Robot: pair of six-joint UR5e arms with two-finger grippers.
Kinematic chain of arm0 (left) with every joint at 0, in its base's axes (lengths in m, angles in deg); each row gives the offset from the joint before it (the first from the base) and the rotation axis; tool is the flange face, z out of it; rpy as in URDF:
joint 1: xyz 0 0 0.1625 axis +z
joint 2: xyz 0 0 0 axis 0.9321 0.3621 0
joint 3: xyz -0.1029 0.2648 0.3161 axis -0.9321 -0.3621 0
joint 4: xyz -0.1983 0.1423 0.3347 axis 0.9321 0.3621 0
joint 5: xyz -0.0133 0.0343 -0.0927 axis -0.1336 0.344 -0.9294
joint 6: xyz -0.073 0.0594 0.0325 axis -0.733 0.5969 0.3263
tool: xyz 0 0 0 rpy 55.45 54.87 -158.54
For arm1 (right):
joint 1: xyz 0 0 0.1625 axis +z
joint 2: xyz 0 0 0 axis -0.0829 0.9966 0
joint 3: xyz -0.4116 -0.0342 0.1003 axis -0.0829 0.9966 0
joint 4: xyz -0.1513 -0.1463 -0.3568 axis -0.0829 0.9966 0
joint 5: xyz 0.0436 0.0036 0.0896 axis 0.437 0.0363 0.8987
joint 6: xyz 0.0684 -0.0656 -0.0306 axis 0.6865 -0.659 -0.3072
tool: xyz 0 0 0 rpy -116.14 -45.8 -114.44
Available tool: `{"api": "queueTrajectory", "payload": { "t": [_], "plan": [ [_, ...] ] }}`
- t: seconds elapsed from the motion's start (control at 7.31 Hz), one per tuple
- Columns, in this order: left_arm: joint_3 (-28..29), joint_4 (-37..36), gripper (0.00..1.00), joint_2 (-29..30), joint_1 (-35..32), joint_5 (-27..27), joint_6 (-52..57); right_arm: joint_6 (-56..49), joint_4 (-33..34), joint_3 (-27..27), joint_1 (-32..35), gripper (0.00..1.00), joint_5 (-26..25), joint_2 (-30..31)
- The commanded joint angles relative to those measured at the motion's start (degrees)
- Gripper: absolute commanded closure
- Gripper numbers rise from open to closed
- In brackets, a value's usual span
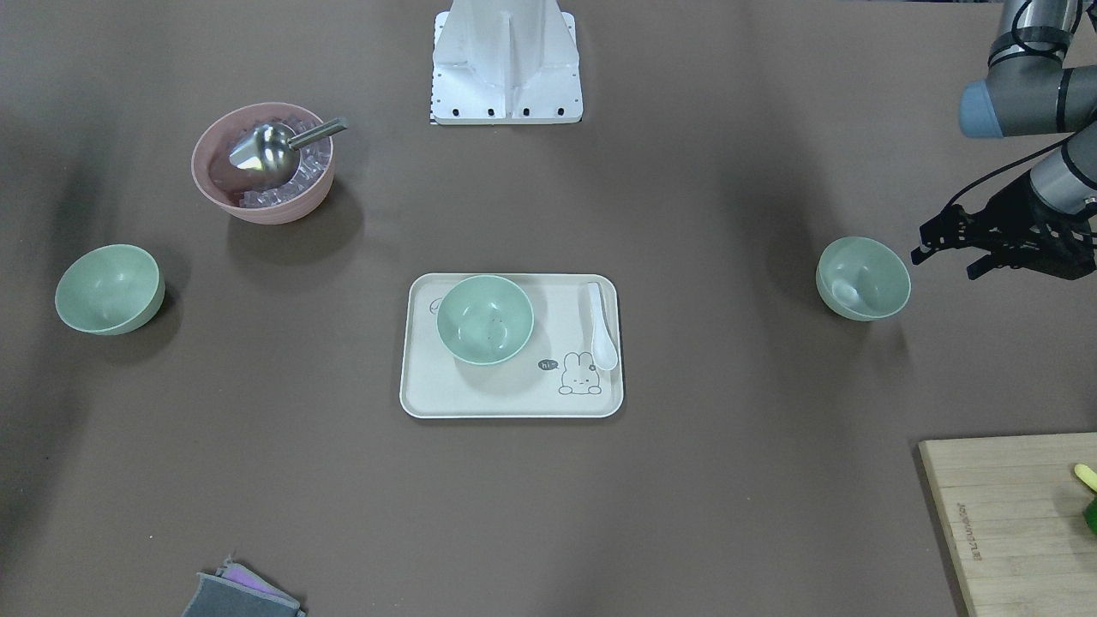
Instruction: Stack green bowls together
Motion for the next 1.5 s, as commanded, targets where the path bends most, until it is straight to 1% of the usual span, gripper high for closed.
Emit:
{"api": "queueTrajectory", "payload": {
  "t": [0.0, 0.27, 0.41, 0.55, 1.09, 1.23, 1.37],
  "plan": [
    [0.3, 0.0, 0.02, 0.9, 2.2, 0.9, -3.7, 0.0, -0.2, 0.0, 0.0, 0.00, 0.1, 0.0],
    [1.0, 0.1, 0.02, 1.1, 3.8, 3.2, -3.7, 0.0, -0.3, 0.0, 0.0, 0.00, 0.1, 0.0],
    [1.1, 0.2, 0.03, 1.3, 3.8, 3.2, -3.5, 0.0, -0.3, 0.0, 0.0, 0.00, 0.1, 0.0],
    [1.1, 0.2, 0.08, 1.3, 3.8, 3.2, -3.5, 0.0, -0.3, 0.0, 0.0, 0.00, 0.1, 0.0],
    [2.1, 0.2, 0.08, 2.4, 3.8, 3.2, -3.5, 0.0, -0.3, 0.0, 0.0, 0.00, 0.1, 0.0],
    [2.4, 0.2, 0.16, 2.5, 3.8, 3.2, -3.5, 0.0, -0.3, 0.0, 0.0, 0.00, 0.1, 0.0],
    [2.5, 0.2, 0.41, 2.5, 3.8, 3.2, -3.5, 0.0, -0.3, 0.0, -0.1, 0.00, 0.1, 0.0]
  ]
}}
